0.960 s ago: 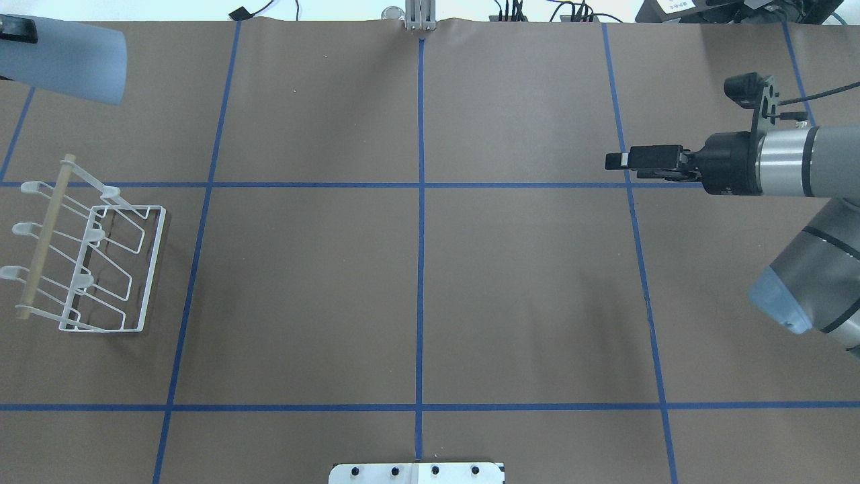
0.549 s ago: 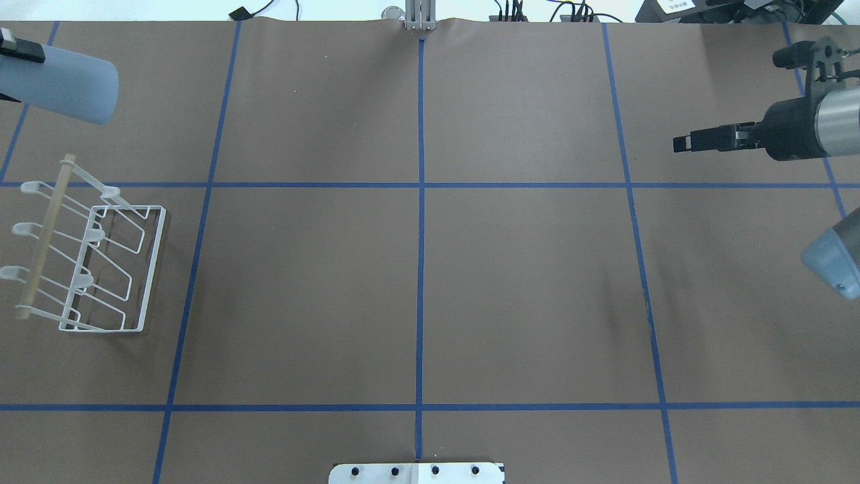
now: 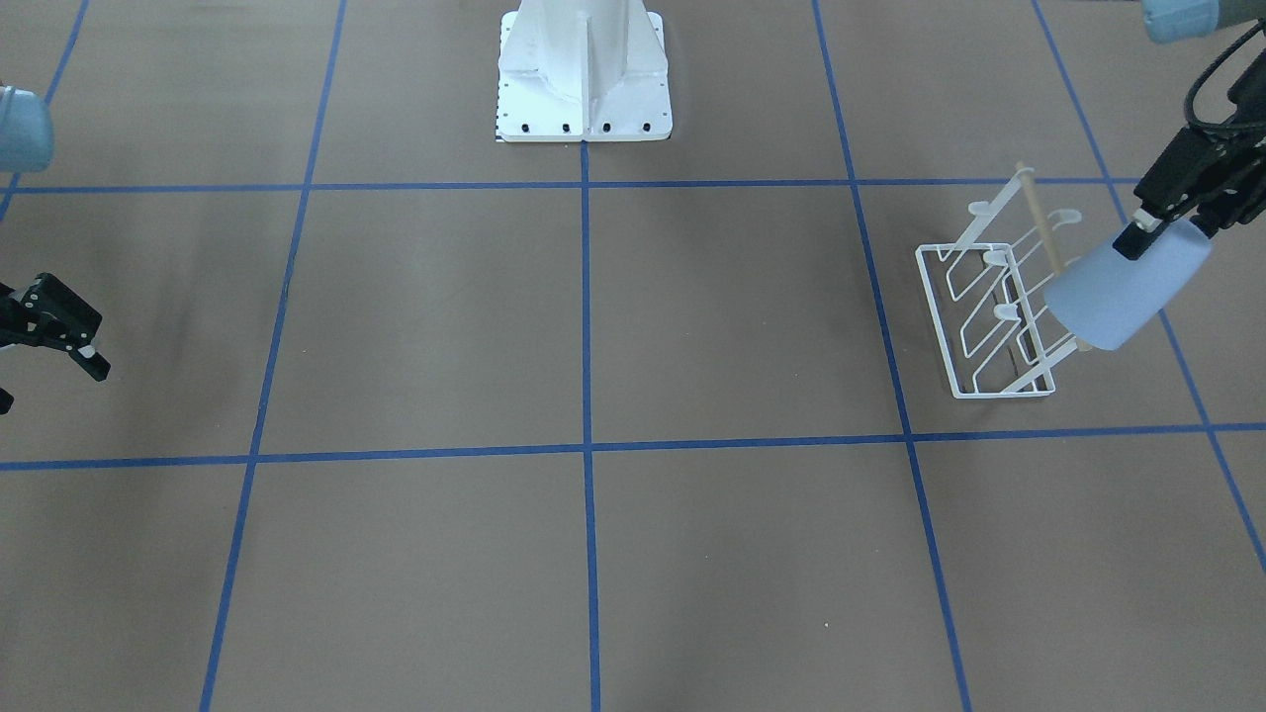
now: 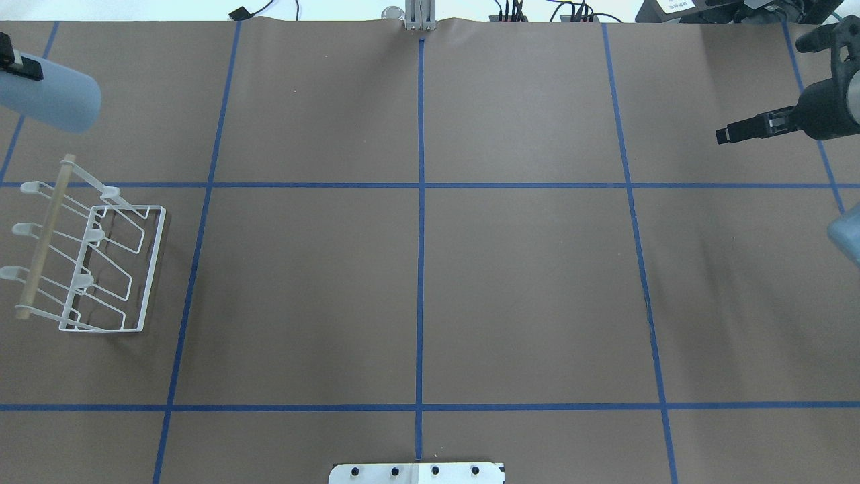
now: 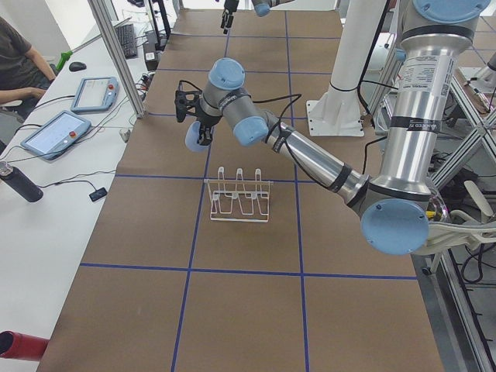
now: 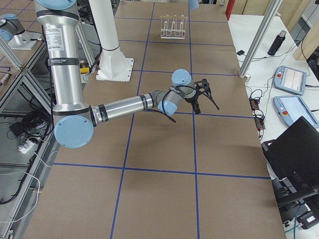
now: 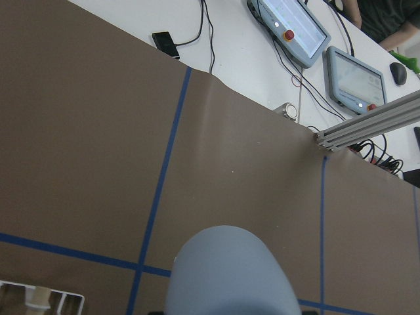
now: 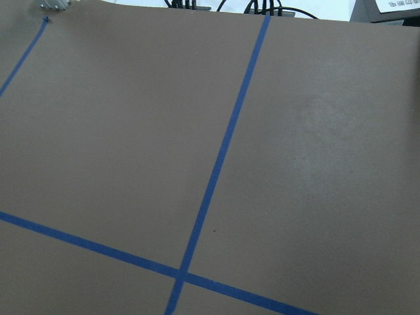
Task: Hang cup on cup holder
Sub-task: 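Lower the cup with the left gripper onto a hook of the wire rack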
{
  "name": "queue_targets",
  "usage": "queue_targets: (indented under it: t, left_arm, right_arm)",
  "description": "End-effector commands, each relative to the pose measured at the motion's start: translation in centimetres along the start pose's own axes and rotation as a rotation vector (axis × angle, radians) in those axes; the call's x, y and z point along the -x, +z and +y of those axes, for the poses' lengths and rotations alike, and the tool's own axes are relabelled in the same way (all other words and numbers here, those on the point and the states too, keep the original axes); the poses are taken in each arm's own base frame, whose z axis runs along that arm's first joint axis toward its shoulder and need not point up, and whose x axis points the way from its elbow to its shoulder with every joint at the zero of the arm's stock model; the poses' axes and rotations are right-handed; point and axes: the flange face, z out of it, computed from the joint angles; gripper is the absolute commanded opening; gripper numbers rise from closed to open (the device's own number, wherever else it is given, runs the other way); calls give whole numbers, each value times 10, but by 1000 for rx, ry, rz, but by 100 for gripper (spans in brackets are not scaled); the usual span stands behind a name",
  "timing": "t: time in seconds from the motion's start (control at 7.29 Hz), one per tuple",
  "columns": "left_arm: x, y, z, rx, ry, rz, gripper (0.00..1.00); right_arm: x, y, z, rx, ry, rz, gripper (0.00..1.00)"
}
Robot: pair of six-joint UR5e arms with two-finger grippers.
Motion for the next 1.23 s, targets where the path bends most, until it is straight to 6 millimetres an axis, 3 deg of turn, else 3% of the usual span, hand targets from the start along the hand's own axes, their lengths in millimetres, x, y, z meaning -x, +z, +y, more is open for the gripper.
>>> queue_targets:
  t: [0.0,0.14,0.41,0.55,1.1]
  left_arm:
    - [-8,26,34,118,2,-170,0]
    - [-17,40,43,166,-6,-204,0]
    - [-31,43,37,187,-27,-233,0]
    - [-30,59,37,215,-6,-247,0]
    - [-32,76,21,205,30,-270,0]
  right_arm:
    - [-3,-6,-13,53,-43,48,100]
    - [-2,-6,-12,65,-40,30,100]
    - [-2,-10,-11,74,-27,4,100]
    - [-4,-8,-10,78,-24,7,100]
    - [-4,-6,-11,79,-21,8,100]
